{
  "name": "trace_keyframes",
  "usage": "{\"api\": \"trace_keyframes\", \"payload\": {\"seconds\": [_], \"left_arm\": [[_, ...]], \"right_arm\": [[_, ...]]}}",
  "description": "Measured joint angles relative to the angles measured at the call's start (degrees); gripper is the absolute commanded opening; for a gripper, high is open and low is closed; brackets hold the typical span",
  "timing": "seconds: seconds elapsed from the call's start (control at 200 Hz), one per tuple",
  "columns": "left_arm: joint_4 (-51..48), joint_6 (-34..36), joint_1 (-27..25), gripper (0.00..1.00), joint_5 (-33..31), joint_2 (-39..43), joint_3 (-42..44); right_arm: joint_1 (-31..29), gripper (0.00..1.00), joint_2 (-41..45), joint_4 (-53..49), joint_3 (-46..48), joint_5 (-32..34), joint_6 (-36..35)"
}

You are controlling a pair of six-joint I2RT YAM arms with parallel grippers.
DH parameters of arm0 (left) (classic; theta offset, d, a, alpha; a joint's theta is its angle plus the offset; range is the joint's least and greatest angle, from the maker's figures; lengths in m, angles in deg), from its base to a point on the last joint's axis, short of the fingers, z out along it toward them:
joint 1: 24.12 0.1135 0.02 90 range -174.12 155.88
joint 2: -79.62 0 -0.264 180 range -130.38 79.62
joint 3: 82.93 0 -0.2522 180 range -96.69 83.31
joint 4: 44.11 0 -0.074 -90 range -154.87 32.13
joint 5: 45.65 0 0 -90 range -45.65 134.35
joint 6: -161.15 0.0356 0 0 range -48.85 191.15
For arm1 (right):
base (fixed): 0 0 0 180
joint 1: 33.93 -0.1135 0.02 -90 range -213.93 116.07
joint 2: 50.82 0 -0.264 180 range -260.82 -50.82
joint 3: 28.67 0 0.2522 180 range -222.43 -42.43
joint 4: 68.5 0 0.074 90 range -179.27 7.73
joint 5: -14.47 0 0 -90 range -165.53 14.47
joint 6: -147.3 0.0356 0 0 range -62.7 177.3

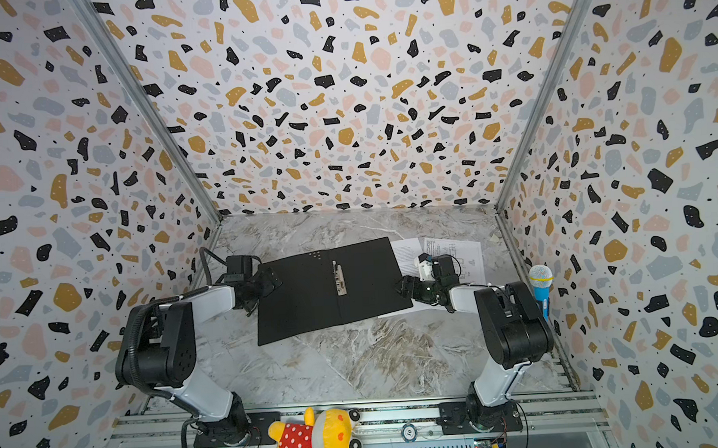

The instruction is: Put the files into the folder

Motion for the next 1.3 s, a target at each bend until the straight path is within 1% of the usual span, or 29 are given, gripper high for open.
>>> {"api": "trace_keyframes", "payload": {"seconds": [0.38,0.586,0.731,0.856,0.991,1.156,1.302], "left_arm": [[-2.14,3.63,0.98,1.00,-0.59,-7.69,-9.99],[-4.59,4.00,0.26,1.00,0.79,-7.80,-12.61],[-5.62,3.96,0.00,1.00,1.92,-6.47,-12.85],[-5.86,3.82,-0.74,1.00,2.64,-4.07,-12.81],[-5.55,3.13,-3.37,1.00,3.56,-0.52,-12.26],[-5.49,2.51,-8.55,0.99,4.20,2.54,-12.26],[-5.49,2.43,-13.88,1.00,4.44,3.72,-12.57]], "right_arm": [[-4.37,0.83,1.66,1.14,1.88,1.79,2.97],[-7.23,0.83,1.68,1.07,1.95,0.22,4.68],[-7.52,0.84,2.03,-0.20,1.70,0.26,4.81],[-5.27,0.87,4.37,-3.02,1.55,1.53,4.07],[-1.14,0.89,8.00,-6.64,0.11,4.07,1.68],[3.78,0.91,11.91,-9.88,-0.81,8.70,-1.53],[7.87,0.92,12.39,-11.85,-0.81,12.92,-3.19]]}}
